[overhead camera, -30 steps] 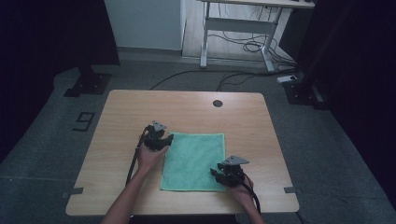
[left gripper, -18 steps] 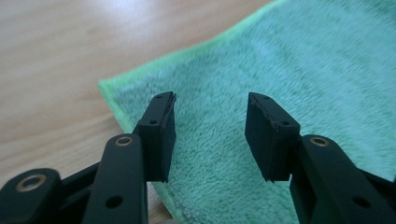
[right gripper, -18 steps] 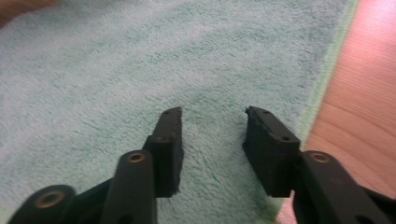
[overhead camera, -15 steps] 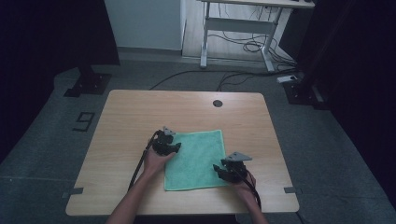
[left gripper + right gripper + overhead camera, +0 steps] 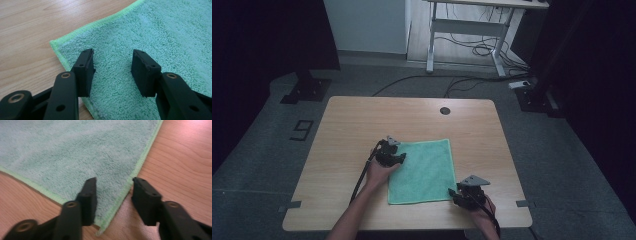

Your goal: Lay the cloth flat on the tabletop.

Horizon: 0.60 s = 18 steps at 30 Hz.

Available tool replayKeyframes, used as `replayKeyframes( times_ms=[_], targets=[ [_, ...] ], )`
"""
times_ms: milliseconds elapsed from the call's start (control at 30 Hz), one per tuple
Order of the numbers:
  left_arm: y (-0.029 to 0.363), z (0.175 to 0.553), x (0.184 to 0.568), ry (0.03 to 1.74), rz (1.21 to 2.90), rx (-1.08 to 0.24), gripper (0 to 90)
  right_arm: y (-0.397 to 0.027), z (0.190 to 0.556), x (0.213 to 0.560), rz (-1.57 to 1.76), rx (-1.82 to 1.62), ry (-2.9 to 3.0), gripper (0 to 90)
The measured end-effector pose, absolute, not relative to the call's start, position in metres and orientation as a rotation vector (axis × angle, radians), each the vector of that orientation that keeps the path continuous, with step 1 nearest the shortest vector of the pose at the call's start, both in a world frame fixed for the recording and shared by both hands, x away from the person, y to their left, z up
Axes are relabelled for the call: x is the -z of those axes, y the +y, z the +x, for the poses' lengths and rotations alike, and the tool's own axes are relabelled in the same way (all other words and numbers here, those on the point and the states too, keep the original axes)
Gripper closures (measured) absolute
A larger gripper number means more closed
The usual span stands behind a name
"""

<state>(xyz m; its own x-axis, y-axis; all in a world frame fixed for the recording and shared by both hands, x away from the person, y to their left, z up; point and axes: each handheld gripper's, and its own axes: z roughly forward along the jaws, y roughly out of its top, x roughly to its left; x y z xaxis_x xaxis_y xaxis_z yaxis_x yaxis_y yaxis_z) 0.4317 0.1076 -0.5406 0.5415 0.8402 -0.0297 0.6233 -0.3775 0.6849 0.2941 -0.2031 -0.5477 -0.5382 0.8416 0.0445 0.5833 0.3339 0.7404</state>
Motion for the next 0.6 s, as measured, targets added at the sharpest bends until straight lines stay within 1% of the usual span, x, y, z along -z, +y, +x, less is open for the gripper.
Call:
replayKeyframes(
  times_ms=[33,67,133,200,267,400,433,467,500,533,567,600],
  targets=[
    [0.108,0.432,0.54,1.177,2.132,-0.426,52.6,-0.203,0.294,0.547,1.263,-1.033,2.26,66.7],
    [0.108,0.432,0.54,1.177,2.133,-0.426,52.6,-0.204,0.292,0.547,1.267,-1.039,2.263,74.2],
    [0.107,0.432,0.54,1.174,2.134,-0.431,52.3,-0.205,0.289,0.547,1.264,-1.037,2.266,82.1],
    [0.107,0.431,0.541,1.173,2.126,-0.433,52.0,-0.208,0.285,0.546,1.276,-1.023,2.26,85.7],
    [0.106,0.429,0.542,1.17,2.117,-0.437,51.4,-0.211,0.28,0.546,1.277,-1.02,2.261,87.2],
    [0.102,0.429,0.543,1.149,2.116,-0.438,51.3,-0.215,0.272,0.546,1.268,-1.03,2.265,85.4],
    [0.101,0.43,0.543,1.147,2.121,-0.436,51.3,-0.215,0.272,0.546,1.266,-1.021,2.264,83.5],
    [0.1,0.431,0.543,1.144,2.122,-0.434,51.3,-0.214,0.272,0.546,1.264,-1.001,2.254,78.5],
    [0.1,0.432,0.543,1.144,2.123,-0.43,51.3,-0.214,0.272,0.546,1.264,-1.001,2.254,78.5],
    [0.099,0.433,0.542,1.142,2.127,-0.426,51.2,-0.214,0.273,0.546,1.259,-0.987,2.236,72.7],
    [0.099,0.434,0.542,1.141,2.128,-0.425,51.2,-0.214,0.273,0.546,1.259,-0.987,2.236,72.7],
    [0.099,0.435,0.542,1.14,2.131,-0.42,51.0,-0.214,0.273,0.545,1.26,-0.985,2.231,69.9]
  ],
)
